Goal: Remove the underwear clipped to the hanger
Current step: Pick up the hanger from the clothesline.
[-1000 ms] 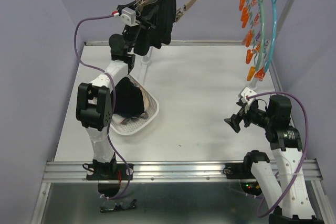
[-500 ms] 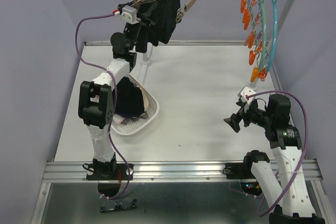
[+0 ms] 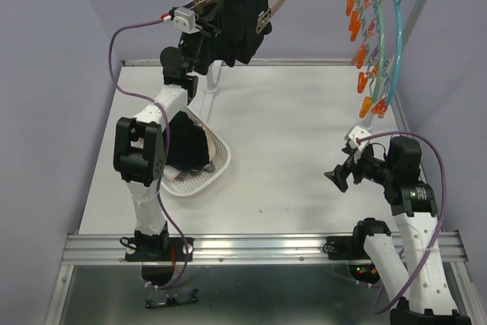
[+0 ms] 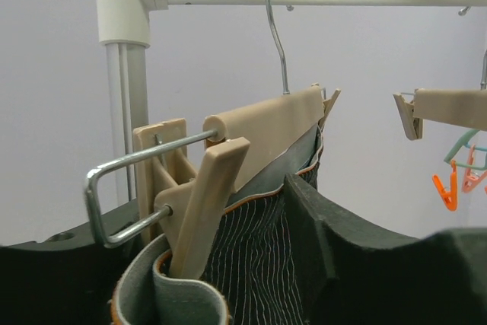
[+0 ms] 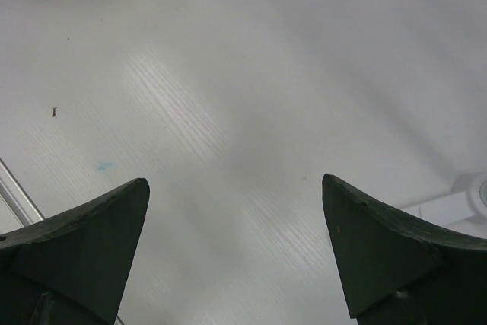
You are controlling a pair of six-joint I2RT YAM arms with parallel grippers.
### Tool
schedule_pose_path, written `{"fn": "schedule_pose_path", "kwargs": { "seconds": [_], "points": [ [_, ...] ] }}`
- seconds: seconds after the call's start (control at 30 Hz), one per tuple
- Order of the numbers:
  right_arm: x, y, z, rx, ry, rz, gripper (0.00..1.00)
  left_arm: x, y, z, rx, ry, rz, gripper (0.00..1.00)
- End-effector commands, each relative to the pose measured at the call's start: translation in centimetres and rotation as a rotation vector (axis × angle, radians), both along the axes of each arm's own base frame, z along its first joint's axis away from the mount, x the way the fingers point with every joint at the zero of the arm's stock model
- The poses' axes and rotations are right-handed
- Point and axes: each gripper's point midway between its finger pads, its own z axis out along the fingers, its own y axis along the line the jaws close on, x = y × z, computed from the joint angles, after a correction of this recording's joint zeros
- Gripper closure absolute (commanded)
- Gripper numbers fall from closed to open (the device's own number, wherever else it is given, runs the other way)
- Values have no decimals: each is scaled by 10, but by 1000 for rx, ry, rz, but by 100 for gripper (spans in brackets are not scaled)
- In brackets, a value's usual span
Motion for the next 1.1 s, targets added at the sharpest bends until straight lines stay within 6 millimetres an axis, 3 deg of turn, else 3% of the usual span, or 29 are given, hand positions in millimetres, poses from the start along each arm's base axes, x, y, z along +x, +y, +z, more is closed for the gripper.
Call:
{"fn": "schedule_pose_path", "kwargs": {
  "seconds": [0.0, 0.37, 0.8, 0.93, 1.07],
  "points": [
    [4, 2, 1, 5, -30, 16, 0, -120, 33, 121, -172, -570, -2, 38],
    [4, 1, 0, 5, -26, 14, 0, -137, 36, 141, -194, -623, -18, 39],
    [4, 1, 0, 4, -26, 15, 0, -144, 43, 151, -202, -636, -16, 82],
    [4, 1, 1, 5, -27, 14, 0, -152, 43, 156, -200, -650, -34, 100],
    [4, 2, 1, 6, -26, 15, 0, -164, 45, 165, -209, -676, -52, 100]
  ]
}}
